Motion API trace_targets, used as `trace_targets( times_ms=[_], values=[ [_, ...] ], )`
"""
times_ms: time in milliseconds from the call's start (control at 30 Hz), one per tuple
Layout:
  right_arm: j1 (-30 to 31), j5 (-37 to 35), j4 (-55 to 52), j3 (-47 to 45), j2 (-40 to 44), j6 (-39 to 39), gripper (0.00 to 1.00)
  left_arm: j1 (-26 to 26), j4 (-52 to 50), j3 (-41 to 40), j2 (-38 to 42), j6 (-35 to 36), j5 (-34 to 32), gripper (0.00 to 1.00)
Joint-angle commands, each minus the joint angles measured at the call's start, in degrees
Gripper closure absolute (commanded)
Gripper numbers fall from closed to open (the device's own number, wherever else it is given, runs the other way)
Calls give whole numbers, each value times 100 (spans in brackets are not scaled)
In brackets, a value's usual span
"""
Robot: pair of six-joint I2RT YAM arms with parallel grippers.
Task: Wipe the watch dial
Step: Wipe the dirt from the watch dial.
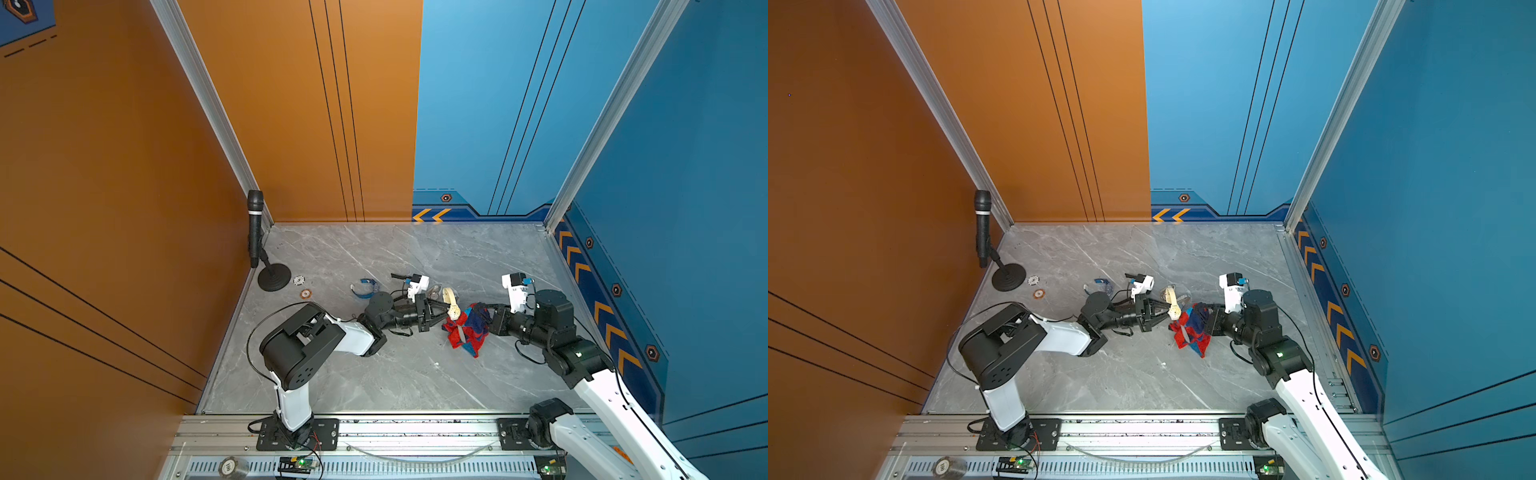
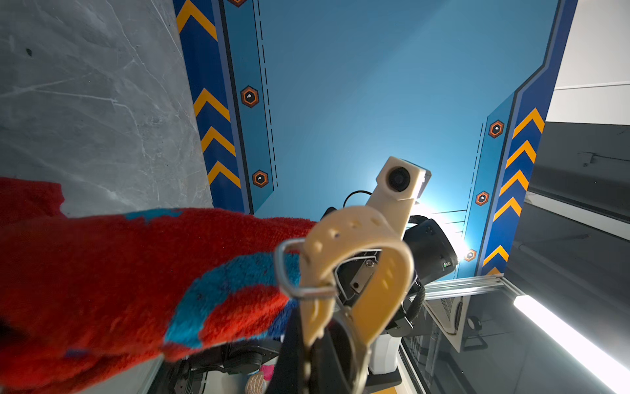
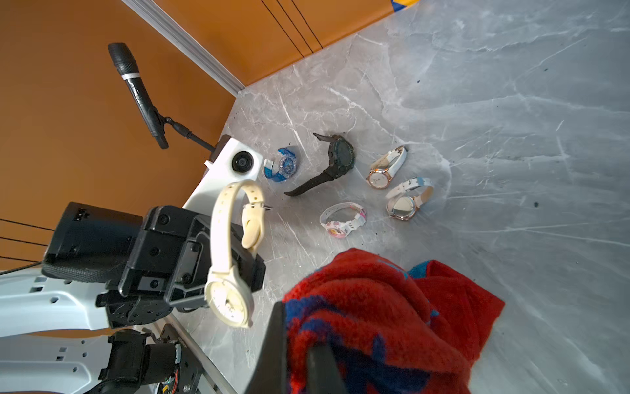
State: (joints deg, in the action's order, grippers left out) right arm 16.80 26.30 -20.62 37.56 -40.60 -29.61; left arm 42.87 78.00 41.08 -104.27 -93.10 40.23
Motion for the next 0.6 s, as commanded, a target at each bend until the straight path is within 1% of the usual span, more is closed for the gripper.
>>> trace_targets(
  times_ms=[0, 67, 100, 233, 333, 433, 567],
  values=[
    [-4, 48, -199, 208, 75, 86, 100, -43, 256, -47, 179, -34, 144, 100],
    [138, 389, -29, 190, -38, -12, 100, -32, 254, -25, 160, -59, 135, 100],
    [266, 395, 26, 191, -62, -36, 100, -37, 267, -22, 157, -57, 127, 100],
    [980, -27, 68, 261, -81, 70, 100, -44, 264, -12, 126, -43, 96, 100],
    [1344, -175, 156, 329, -173, 79, 100, -42, 254, -12, 108, -40, 105, 100],
    [1563, -311, 271, 364, -351, 86, 100, -50, 260, -2, 100, -35, 121, 100],
    [1576, -354, 443, 405, -541, 86, 100, -44, 253, -36, 119, 6, 151, 100]
  ],
)
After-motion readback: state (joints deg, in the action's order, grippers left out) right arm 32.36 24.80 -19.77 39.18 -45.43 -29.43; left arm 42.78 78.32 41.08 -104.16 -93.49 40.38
